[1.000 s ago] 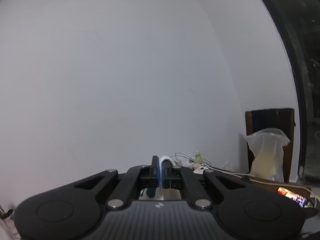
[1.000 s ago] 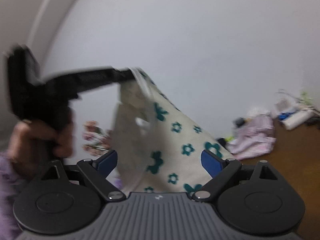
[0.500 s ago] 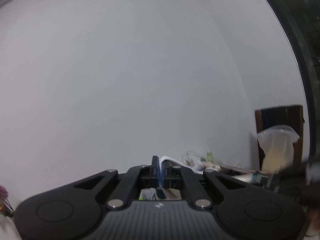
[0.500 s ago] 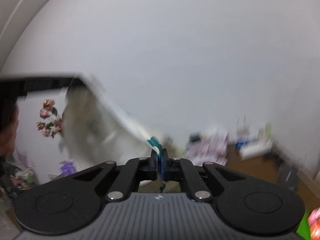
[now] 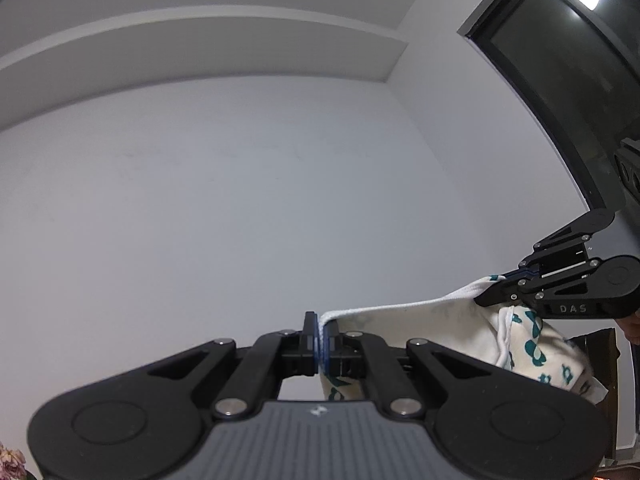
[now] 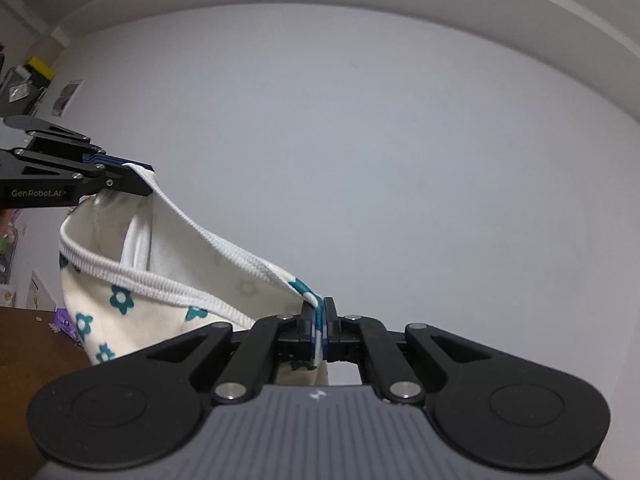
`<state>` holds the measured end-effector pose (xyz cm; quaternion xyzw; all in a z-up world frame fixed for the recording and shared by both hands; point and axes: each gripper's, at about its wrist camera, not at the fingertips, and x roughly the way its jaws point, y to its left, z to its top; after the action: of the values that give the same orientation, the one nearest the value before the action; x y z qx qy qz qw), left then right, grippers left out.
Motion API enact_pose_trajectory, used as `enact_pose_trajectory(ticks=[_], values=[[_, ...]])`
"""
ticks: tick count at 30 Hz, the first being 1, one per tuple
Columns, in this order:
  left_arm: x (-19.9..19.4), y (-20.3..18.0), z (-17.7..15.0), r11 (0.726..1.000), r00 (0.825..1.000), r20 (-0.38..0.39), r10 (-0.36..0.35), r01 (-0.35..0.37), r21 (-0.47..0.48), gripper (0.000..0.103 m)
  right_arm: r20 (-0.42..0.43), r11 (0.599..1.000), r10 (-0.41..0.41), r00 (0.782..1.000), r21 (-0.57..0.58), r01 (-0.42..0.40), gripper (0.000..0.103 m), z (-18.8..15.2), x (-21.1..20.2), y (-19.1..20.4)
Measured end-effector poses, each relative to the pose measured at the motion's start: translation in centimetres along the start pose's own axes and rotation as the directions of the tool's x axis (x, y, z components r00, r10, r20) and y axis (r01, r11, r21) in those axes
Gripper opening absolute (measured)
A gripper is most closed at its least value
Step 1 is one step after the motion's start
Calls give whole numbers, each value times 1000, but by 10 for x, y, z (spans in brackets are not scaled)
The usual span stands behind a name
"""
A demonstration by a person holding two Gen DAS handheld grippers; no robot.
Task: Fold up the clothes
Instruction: 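Lift the cream floral shirt with both grippers and shake it open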
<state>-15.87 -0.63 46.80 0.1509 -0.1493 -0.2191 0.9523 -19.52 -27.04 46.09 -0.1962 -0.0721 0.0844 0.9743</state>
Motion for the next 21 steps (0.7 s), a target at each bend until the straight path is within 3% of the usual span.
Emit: enact_pose_trajectory(ticks=[2, 6, 9, 11, 12, 15, 17, 19, 21], values=[[11, 8, -14, 1000, 999, -40, -4, 3, -21, 1, -20, 999, 37, 999, 16, -36, 2, -5, 13, 1], [56, 20, -68, 998, 987, -158, 2, -12, -61, 1, -145, 996, 84, 986, 47, -78, 2, -41, 71, 14], [73, 30, -85, 995, 985, -161, 56, -68, -70, 1, -225, 993, 109, 968, 62, -98, 2, -68, 120, 36], [81, 37, -94, 992, 984, -152, 91, -103, -76, 1, -216, 993, 112, 970, 68, -100, 2, -69, 139, 46], [74, 42, -86, 990, 988, -112, 104, -113, -81, 1, -191, 992, 110, 975, 74, -98, 2, -64, 144, 48], [41, 47, -62, 991, 991, -2, 130, -130, -41, 1, -75, 993, 104, 992, 71, -99, 2, -41, 136, 47], [24, 36, -63, 990, 990, 26, 137, -137, 13, 1, -32, 992, 121, 992, 44, -120, 2, -35, 124, 50], [24, 14, -93, 996, 996, -16, 93, -92, 17, 1, -24, 990, 143, 989, 12, -142, 2, -40, 114, 57], [23, -12, -142, 1000, 992, -128, 5, -4, 3, 2, -102, 984, 177, 979, -11, -180, 2, -74, 111, 69]])
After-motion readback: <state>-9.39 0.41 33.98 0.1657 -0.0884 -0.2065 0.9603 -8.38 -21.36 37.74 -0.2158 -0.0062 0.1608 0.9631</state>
